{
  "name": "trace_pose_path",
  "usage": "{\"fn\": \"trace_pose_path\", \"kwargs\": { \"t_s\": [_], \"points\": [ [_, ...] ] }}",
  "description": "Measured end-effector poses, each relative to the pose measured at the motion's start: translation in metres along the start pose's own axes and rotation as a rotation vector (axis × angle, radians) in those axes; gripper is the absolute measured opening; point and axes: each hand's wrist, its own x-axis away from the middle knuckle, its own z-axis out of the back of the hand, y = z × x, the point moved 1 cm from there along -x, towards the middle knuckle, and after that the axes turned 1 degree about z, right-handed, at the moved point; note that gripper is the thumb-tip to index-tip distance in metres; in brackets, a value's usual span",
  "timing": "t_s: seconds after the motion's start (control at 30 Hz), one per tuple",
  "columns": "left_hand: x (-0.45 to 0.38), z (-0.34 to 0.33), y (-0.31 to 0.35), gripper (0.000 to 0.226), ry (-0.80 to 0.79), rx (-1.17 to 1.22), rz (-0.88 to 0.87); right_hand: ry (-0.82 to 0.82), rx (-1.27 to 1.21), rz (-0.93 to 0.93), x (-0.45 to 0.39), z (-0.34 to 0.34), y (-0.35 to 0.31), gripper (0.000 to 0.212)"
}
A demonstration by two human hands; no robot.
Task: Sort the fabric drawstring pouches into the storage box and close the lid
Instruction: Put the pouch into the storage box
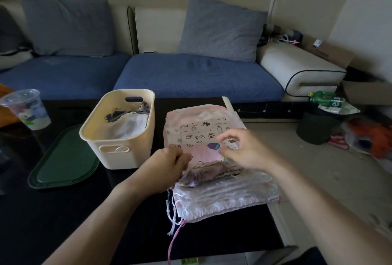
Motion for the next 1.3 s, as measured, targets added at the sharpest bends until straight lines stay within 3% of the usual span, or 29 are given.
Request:
{"fn": "trace_pose_path", "kwargs": {
  "t_s": [0.07,0.17,0.3,0.5,0.63,0.77,0.87,0.93,1.13,1.3],
  "points": [
    [-0.001,-0.001,0.002,0.038,0.016,0.071,0.011,-0.142,-0.008,0.149,0.005,-0.007,-0.010,0.025],
    [-0.004,-0.002,0.004,0.045,0.023,0.145,0.046,-0.239,-0.060,0.197,0.006,-0.020,-0.016,0.013],
    [-0.005,0.001,0.007,0.045,0.034,0.387,0.199,-0.181,-0.027,0.188,0.001,-0.022,-0.016,0.023],
    [-0.001,0.006,0.016,0.037,-0.036,1.084,0.374,-0.131,0.024,0.203,0.001,-0.028,-0.020,0.035],
    [-0.005,0.000,0.015,0.036,-0.044,1.257,0.377,-0.107,-0.024,0.240,0.003,-0.027,-0.024,0.031],
    [-0.007,-0.002,0.011,0.024,-0.093,1.215,0.315,-0.135,-0.102,0.240,0.003,-0.021,-0.020,0.043],
    [-0.006,-0.003,0.010,0.018,-0.085,1.162,0.315,-0.219,-0.111,0.246,0.006,-0.015,-0.014,0.024],
    [-0.006,-0.005,0.009,0.017,-0.051,1.128,0.314,-0.201,-0.108,0.253,0.005,-0.013,-0.010,0.014],
    [-0.004,-0.010,0.011,0.029,0.063,0.999,0.244,-0.169,-0.252,0.178,0.003,-0.008,-0.003,0.016],
    [-0.006,-0.016,0.013,0.015,0.080,0.793,0.140,-0.112,-0.304,0.197,0.004,-0.005,-0.010,0.021]
  ]
}}
